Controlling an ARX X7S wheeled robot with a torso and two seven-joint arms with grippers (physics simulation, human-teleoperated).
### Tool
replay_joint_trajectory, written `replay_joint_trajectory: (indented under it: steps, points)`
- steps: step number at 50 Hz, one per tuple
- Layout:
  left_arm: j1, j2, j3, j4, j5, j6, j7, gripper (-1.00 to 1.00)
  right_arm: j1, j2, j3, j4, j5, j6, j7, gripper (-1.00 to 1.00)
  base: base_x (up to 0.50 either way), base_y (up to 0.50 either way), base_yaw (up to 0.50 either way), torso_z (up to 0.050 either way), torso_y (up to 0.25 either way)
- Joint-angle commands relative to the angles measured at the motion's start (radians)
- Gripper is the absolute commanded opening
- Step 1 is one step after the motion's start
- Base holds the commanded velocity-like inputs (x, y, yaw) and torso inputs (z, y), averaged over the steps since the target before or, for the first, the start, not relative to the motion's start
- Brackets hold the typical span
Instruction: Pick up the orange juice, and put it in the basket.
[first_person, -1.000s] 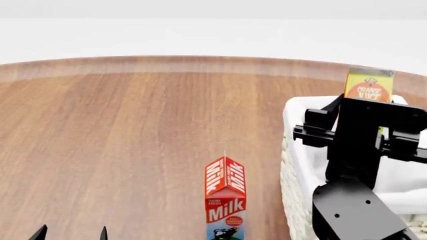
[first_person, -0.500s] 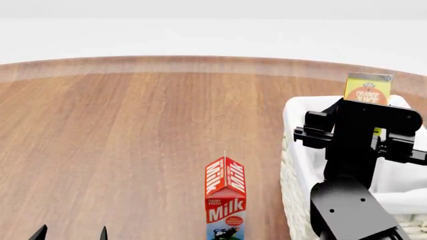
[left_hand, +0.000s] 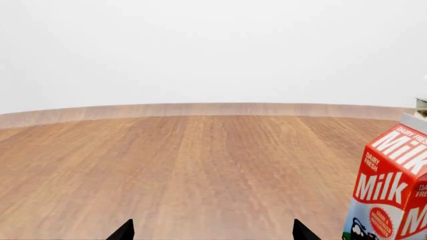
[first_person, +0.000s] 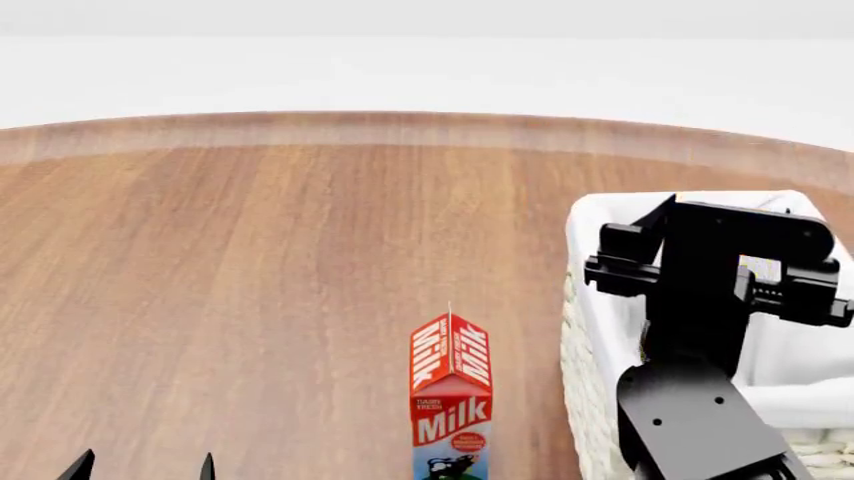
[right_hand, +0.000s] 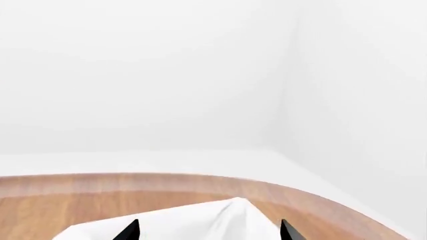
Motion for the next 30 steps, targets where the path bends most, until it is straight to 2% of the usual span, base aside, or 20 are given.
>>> replay_joint_trajectory:
  steps: [1, 15, 30]
  points:
    - [-0.001, -0.001, 0.002, 0.0, -0.001, 0.001, -0.002, 1.0, 0.002, 0.003, 0.002, -0.015, -0.028, 0.012, 0.001, 1.0, 0.0, 0.0, 0.0, 0.0, 0.0]
    - [-0.001, -0.003, 0.004, -0.001, -0.003, 0.002, -0.003, 1.0, -0.02, 0.035, -0.008, -0.11, -0.036, 0.028, 0.026, 1.0, 0.0, 0.0, 0.0, 0.0, 0.0]
    - [-0.002, -0.004, 0.007, -0.001, -0.004, 0.003, -0.005, 1.0, -0.08, 0.17, -0.015, -0.491, -0.034, 0.057, 0.112, 1.0, 0.0, 0.0, 0.0, 0.0, 0.0]
